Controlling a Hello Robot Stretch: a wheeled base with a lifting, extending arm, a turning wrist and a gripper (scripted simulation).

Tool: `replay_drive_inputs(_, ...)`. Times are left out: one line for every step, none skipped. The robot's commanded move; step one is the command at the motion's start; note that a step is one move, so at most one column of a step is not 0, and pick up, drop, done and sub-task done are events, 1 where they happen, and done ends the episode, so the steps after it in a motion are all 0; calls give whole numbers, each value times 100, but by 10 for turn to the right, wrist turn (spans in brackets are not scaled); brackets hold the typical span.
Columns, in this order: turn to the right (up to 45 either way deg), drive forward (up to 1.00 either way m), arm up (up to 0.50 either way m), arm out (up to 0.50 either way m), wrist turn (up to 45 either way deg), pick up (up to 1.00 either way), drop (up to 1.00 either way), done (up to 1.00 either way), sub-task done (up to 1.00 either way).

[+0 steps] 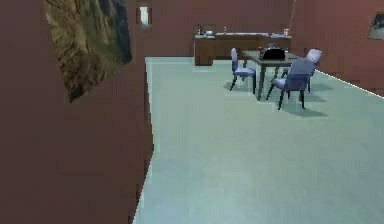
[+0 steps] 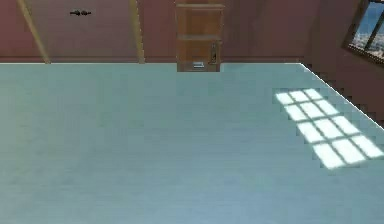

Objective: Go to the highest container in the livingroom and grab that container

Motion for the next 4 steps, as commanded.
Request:
replay_drive_inputs(450,0,0,0,0,0,0,0,0)
replay_drive_inputs(420,0,0,0,0,0,0,0,0)
replay_drive_inputs(0,15,0,0,0,0,0,0,0)
replay_drive_inputs(-450,0,0,0,0,0,0,0,0)
